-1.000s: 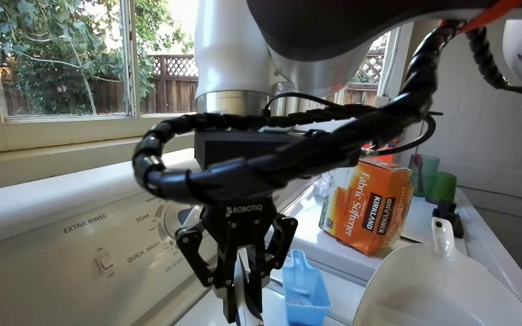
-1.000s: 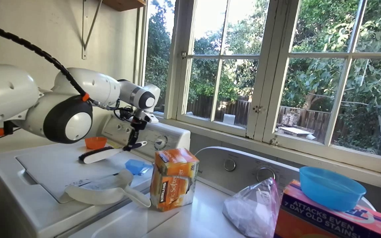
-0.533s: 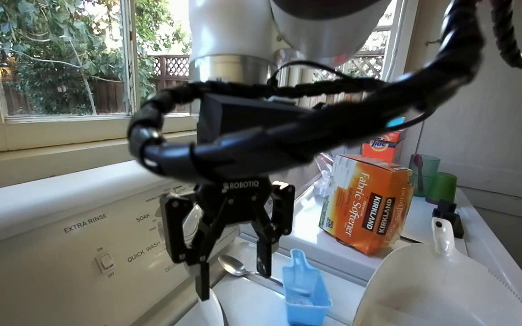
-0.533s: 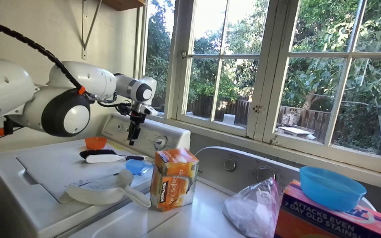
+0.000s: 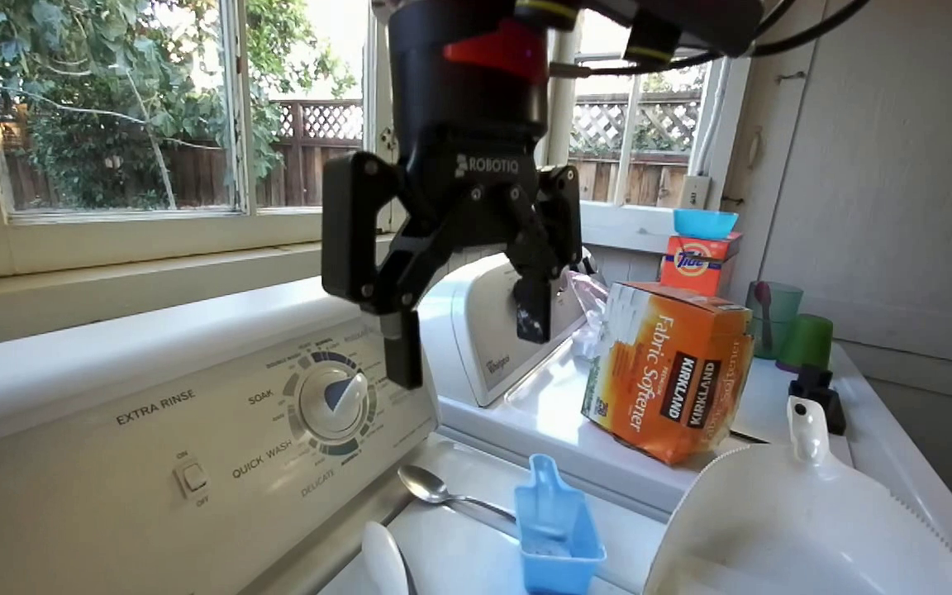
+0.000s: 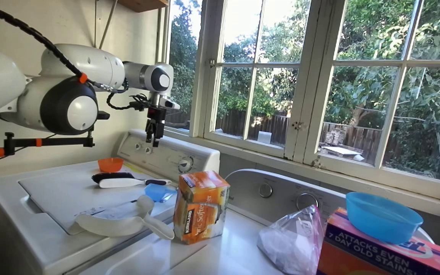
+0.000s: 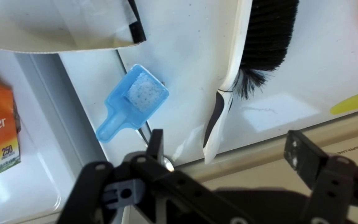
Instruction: Use the white hand broom to sweep the white detergent on the dustpan
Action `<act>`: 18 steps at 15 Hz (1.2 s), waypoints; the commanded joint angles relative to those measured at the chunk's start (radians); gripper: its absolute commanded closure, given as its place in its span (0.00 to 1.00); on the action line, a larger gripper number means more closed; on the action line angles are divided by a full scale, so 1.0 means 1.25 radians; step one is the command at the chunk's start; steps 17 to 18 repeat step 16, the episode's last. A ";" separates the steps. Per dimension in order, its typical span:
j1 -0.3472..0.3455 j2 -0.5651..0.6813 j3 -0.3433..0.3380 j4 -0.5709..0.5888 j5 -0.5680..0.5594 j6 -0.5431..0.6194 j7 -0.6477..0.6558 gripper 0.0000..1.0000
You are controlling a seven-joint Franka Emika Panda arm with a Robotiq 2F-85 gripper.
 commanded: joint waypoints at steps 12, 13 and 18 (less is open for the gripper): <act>-0.021 -0.090 0.011 -0.014 -0.013 -0.006 -0.398 0.00; -0.022 -0.090 0.012 -0.014 -0.012 -0.006 -0.401 0.00; -0.022 -0.090 0.013 -0.014 -0.012 -0.006 -0.406 0.00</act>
